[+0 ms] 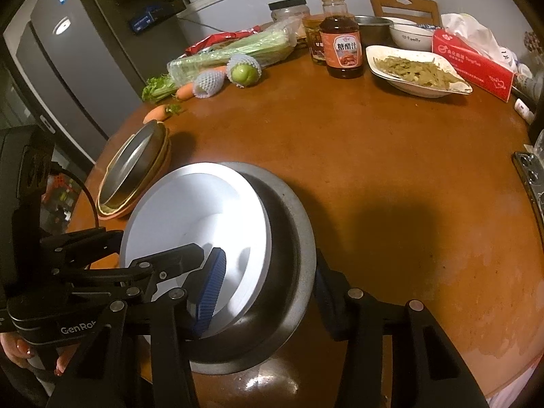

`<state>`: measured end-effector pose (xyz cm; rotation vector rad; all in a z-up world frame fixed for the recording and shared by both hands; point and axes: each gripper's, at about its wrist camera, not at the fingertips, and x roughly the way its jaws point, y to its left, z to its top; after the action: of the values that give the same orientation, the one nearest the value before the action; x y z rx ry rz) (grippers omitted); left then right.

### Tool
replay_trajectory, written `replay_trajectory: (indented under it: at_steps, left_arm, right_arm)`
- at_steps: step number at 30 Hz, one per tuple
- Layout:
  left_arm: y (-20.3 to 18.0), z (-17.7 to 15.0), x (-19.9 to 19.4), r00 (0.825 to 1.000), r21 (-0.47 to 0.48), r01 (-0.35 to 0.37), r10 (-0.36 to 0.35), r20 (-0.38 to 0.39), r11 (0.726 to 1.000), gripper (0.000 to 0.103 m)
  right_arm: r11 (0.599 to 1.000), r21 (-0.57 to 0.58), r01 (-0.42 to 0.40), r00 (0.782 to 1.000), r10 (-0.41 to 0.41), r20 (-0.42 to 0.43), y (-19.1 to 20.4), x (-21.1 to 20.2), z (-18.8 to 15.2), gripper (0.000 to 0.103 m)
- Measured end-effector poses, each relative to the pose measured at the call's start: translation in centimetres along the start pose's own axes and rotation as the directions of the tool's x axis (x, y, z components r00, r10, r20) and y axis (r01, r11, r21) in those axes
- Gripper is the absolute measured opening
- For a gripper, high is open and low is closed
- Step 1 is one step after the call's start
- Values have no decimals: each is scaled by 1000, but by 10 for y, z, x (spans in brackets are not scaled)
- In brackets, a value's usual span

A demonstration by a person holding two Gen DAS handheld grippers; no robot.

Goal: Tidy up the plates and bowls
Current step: 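Carry the steel bowl with the left gripper toward the grey pan stack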

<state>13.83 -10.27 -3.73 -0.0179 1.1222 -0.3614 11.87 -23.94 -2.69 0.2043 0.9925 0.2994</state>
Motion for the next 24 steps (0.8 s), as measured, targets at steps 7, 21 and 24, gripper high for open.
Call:
replay_trajectory:
  at_steps: [7,21,24]
  left_arm:
    - [5,0,-9,1000,-5,-6,6,21,1000,51]
    - [27,5,-47,995,-43,-32,36,97,999,51]
    - [35,7,-55,992,-56,-48,54,115,997,51]
  right_arm:
    - [1000,-15,3,1000,-3,7,7,-1,3,49]
    - [997,-71,-24,998,29,60,38,-14,23,48]
    - [995,-92,-34,997,40,71,49,-15,30,48]
